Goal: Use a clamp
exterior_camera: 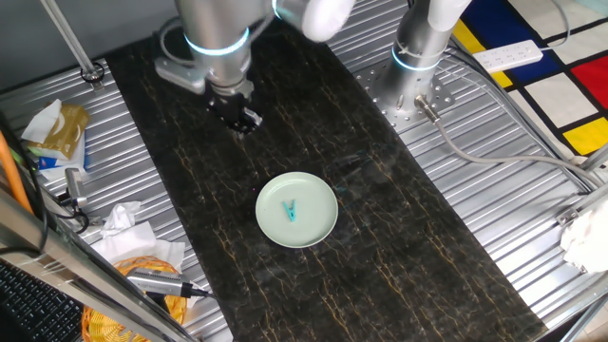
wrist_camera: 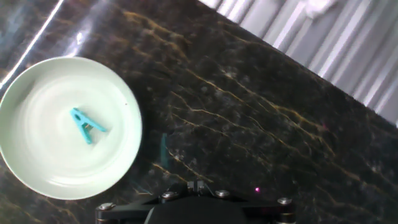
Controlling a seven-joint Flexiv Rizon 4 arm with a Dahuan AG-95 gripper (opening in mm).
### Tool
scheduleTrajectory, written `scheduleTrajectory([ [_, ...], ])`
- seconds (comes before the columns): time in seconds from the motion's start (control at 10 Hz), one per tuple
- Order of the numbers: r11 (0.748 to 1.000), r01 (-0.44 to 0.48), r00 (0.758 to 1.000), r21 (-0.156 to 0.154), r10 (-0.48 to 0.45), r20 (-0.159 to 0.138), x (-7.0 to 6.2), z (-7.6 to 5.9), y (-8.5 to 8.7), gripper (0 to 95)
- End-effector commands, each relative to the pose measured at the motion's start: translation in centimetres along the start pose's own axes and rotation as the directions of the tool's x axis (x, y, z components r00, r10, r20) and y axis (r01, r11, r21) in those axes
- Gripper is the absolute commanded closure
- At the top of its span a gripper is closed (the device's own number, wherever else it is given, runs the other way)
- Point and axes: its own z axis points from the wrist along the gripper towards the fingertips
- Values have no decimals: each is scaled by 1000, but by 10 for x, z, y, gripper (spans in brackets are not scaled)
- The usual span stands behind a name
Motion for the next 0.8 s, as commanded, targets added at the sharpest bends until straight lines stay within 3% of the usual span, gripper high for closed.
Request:
scheduleTrajectory([
  [0.1, 992, 126, 992, 14, -125, -25, -2, 1, 2, 950],
  [0.7, 1000, 30, 999, 4, -30, -19, -10, 1, 2, 950],
  [0.8, 1000, 7, 1000, 1, -7, -28, -20, -2, 2, 950],
])
